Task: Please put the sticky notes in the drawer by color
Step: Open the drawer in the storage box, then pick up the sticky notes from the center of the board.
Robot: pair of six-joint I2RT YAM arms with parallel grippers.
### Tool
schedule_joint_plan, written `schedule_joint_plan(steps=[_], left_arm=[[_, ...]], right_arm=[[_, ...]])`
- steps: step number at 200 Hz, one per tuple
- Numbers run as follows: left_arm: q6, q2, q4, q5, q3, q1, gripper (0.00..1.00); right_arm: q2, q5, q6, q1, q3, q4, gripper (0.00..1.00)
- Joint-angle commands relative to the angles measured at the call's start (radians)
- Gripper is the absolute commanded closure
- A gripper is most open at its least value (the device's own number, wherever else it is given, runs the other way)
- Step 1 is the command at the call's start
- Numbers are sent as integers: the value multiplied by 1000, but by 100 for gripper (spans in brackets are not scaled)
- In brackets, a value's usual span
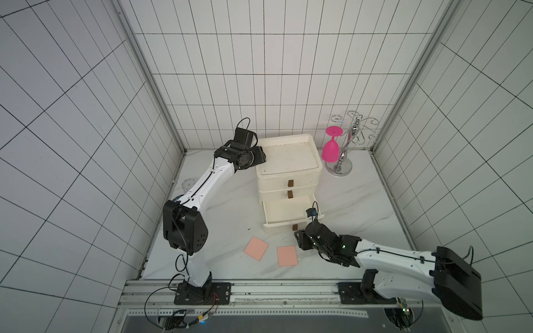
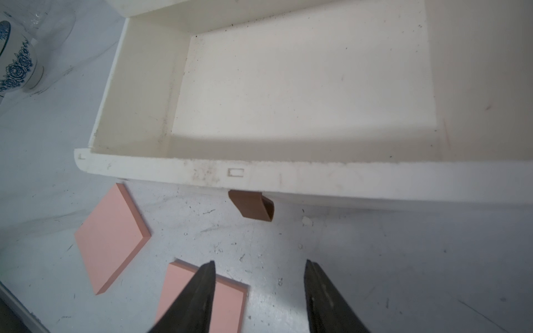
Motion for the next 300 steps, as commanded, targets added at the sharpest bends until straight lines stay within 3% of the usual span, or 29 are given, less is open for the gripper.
schedule_joint_plan(steps=[1,33,51,94,131,187,237,259,282,300], left_arm=[[25,-8,-177,0,-29,-2,34],[29,-127,-191,17,-51,42,27],[33,-230,-147,66,-123,86,24],[38,-509,-9,196,-484,266,23],[26,-675,13,219,-699,361,23],[-20,-791,1,306,-885,362,23],[-48,-904,7,291,-963,360,23],[-50,-908,-6,302,-969,357,23],[-54,-917,-17,304,-977,346,23],[-72,-933,-14,310,-989,318,23]], right_arm=[[-48,27,-23,30,82,-199,42],[-40,45,27,147,142,-348,24],[35,58,89,239,169,-371,19],[318,64,177,336,316,-414,7],[380,50,249,340,334,-413,3],[451,-7,269,341,361,-379,2],[523,5,311,343,399,-441,3],[519,2,332,343,379,-433,9],[480,7,344,343,339,-424,24],[428,28,342,343,312,-439,25]])
